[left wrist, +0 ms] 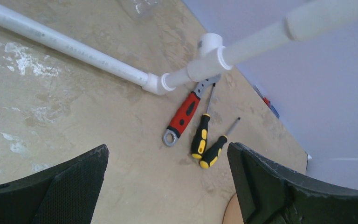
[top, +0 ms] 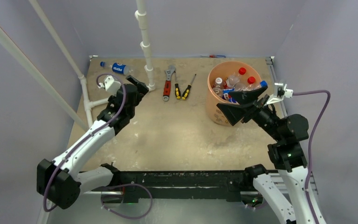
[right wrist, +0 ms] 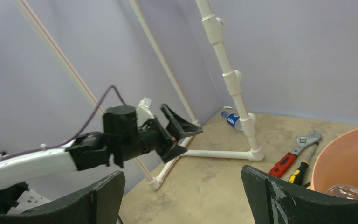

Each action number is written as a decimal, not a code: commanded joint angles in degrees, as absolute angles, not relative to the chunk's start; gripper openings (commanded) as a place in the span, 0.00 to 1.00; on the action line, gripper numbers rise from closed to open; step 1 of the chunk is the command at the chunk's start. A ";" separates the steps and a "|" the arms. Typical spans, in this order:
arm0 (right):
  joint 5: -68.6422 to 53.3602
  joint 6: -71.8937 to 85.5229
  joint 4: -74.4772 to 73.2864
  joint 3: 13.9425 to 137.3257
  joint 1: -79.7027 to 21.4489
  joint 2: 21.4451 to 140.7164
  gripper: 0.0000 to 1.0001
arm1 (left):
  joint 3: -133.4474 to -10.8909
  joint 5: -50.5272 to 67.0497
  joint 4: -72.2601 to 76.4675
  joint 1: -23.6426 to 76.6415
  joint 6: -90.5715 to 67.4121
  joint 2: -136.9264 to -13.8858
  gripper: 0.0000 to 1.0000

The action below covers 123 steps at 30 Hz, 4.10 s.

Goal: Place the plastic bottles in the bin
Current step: Pick up the plastic bottle from the corner of the board.

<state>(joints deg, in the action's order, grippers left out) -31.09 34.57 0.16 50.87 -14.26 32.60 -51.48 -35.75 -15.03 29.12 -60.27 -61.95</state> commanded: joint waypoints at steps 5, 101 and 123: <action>-30.34 32.09 2.16 51.04 -18.70 28.60 0.99 | -55.31 -28.60 -7.58 18.49 -73.51 -78.91 0.99; -16.75 21.19 -7.77 56.80 -30.05 28.97 0.99 | -72.24 -30.66 -15.60 12.19 -36.98 -80.76 0.27; -24.00 25.62 -1.23 70.00 -37.13 55.92 0.98 | -53.53 4.90 -26.58 15.12 -31.81 -39.55 0.30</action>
